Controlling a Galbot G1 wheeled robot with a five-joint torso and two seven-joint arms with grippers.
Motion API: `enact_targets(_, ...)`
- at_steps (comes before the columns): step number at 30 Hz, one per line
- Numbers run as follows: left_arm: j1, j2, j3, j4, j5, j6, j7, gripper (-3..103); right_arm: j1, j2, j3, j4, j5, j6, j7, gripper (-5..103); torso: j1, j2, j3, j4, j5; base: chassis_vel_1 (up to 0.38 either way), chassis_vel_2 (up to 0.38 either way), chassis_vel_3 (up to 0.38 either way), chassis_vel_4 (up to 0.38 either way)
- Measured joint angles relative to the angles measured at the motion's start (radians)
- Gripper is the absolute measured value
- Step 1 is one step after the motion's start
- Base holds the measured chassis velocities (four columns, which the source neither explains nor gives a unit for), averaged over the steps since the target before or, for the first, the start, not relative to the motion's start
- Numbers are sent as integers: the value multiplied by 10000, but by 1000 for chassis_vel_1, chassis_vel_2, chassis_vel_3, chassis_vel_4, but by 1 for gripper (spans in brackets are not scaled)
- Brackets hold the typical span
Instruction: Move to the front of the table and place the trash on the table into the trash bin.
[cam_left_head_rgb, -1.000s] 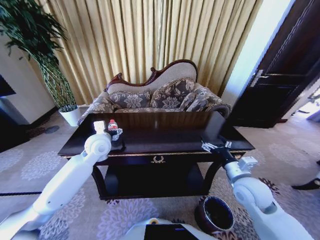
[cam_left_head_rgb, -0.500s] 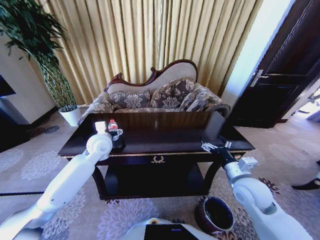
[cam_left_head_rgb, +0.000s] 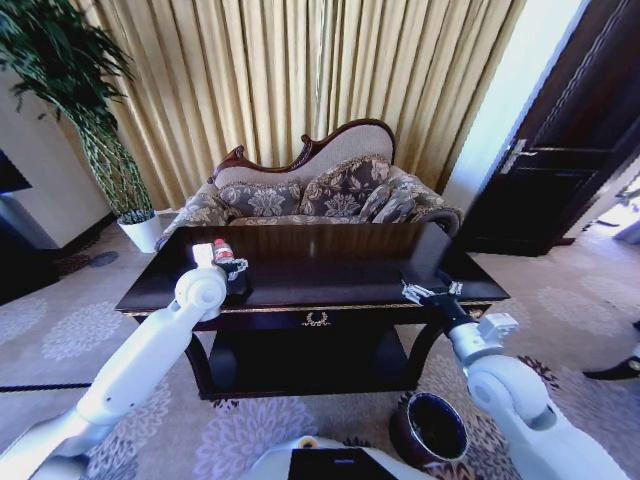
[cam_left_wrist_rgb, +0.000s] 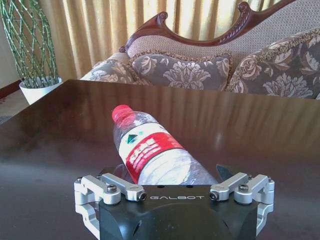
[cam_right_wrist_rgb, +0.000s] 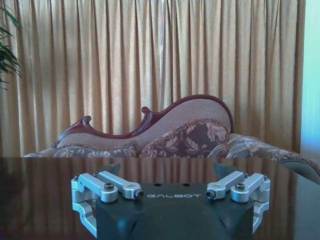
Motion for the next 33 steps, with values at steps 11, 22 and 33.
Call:
enact_targets(11, 66, 2, -18, -47, -20, -3, 86, 68, 11, 36, -1, -135, -37, 41, 7, 100, 0, 0, 0, -1, 0, 0, 0, 0, 0)
enact_targets(22, 242, 81, -202, -142, -9, -36, 231, 40, 20, 51, -13, -148, -50, 70, 7, 100, 0, 0, -1, -1, 1, 0, 0, 0, 0)
enact_targets(33, 780, 508, -759, -363, 2156, -591, 2382, 38, 22, -135, -32, 530, 385, 57, 222, 100, 0, 0, 0, 1, -2, 0, 0, 0, 0)
